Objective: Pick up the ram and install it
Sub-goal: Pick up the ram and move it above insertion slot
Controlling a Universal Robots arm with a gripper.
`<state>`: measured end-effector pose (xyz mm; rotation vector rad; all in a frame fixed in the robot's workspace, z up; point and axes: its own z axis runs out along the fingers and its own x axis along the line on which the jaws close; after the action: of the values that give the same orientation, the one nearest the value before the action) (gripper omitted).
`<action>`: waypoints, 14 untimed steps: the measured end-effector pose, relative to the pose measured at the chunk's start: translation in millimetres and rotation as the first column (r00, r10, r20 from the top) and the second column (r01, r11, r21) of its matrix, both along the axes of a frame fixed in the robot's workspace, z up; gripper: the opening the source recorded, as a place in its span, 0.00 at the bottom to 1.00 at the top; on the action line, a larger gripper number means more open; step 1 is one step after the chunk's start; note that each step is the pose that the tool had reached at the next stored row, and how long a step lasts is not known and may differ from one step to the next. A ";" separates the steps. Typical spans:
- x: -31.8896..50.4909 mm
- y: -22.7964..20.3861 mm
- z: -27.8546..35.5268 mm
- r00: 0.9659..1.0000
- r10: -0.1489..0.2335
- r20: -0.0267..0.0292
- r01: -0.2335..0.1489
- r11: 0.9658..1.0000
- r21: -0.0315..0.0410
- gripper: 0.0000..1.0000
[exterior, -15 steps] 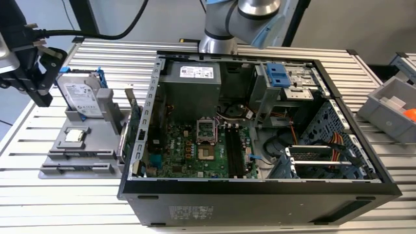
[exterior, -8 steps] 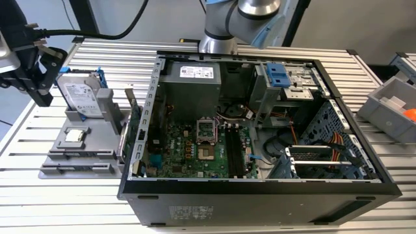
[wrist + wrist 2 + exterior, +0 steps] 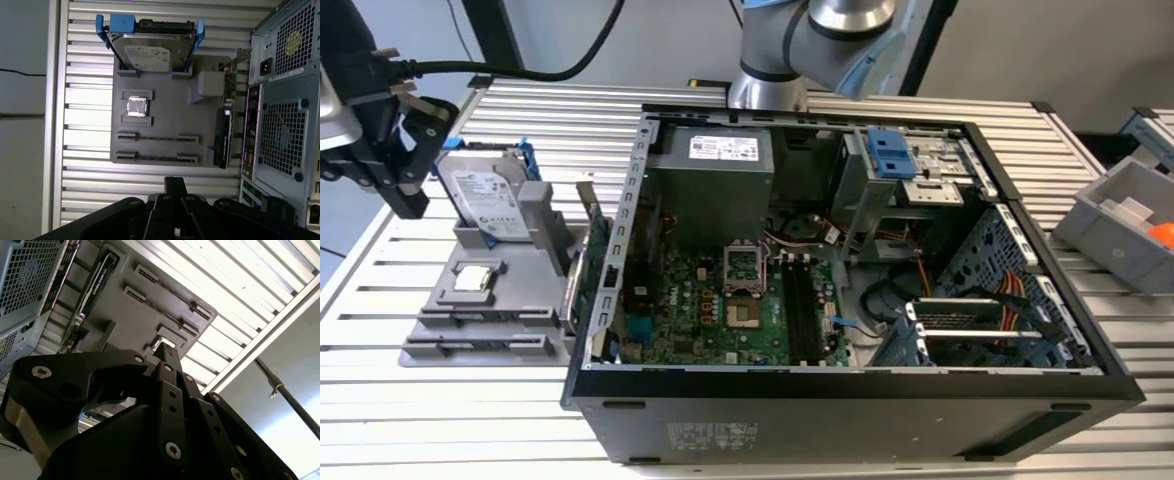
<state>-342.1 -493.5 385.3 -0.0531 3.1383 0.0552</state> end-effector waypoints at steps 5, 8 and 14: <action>-0.1 0.0 0.0 1.000 0.000 0.000 0.000 1.000 0.000 0.00; 0.0 0.0 0.0 1.000 0.000 0.000 0.000 1.000 0.000 0.00; -0.1 7.1 0.1 1.000 0.003 0.000 -0.003 1.000 -0.002 0.00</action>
<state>-342.2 -486.4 385.4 -0.0583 3.1386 0.0515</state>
